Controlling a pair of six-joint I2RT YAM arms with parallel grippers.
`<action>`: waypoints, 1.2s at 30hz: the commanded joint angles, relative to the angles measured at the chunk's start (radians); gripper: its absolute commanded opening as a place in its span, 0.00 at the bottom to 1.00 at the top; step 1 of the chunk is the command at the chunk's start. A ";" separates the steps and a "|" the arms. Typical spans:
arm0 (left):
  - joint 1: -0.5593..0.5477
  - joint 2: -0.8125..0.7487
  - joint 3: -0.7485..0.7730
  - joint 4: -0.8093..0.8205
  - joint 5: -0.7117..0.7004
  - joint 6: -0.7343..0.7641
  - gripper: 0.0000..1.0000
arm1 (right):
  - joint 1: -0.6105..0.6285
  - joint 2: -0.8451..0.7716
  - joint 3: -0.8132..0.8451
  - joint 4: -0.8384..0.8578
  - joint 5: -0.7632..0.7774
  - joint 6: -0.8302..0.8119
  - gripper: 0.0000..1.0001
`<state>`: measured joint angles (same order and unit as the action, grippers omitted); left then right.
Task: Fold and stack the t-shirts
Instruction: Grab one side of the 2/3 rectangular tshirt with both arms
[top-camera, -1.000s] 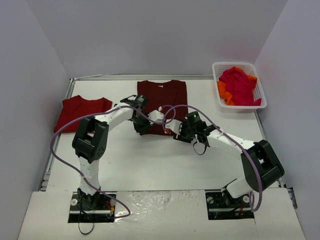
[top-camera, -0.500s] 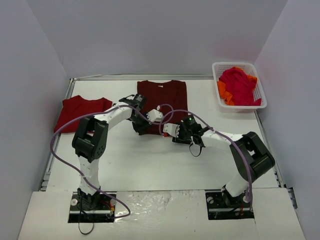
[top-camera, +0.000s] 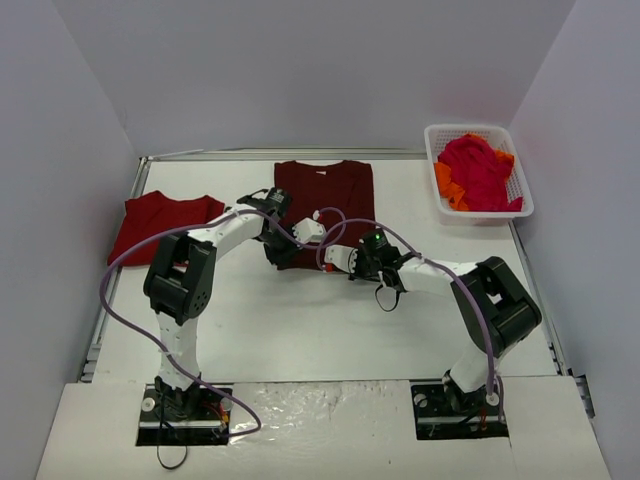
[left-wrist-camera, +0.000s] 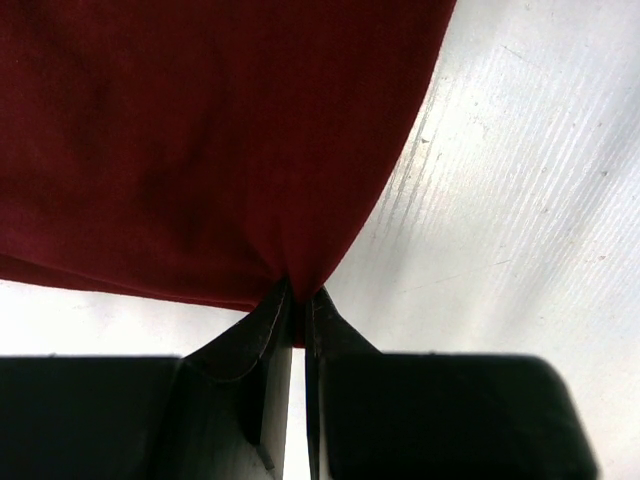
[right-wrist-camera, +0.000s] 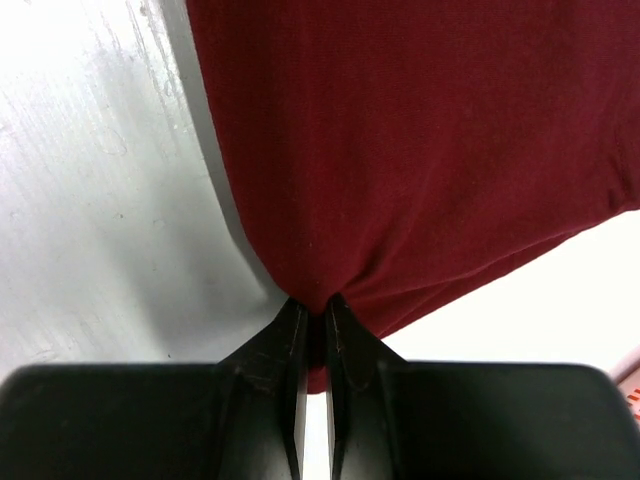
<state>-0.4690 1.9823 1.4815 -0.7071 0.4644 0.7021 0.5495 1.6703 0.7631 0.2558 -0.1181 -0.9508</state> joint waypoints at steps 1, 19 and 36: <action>0.001 -0.036 0.010 -0.031 0.025 0.013 0.02 | -0.016 0.040 0.022 -0.107 0.031 0.033 0.00; -0.002 -0.244 -0.196 -0.009 0.178 -0.024 0.02 | -0.026 -0.147 0.165 -0.569 -0.258 0.090 0.00; -0.072 -0.372 -0.300 -0.252 0.313 0.115 0.02 | -0.026 -0.271 0.194 -0.894 -0.391 0.053 0.00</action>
<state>-0.5205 1.6714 1.1435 -0.8310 0.7040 0.7097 0.5362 1.4422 0.9241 -0.5022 -0.4889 -0.9150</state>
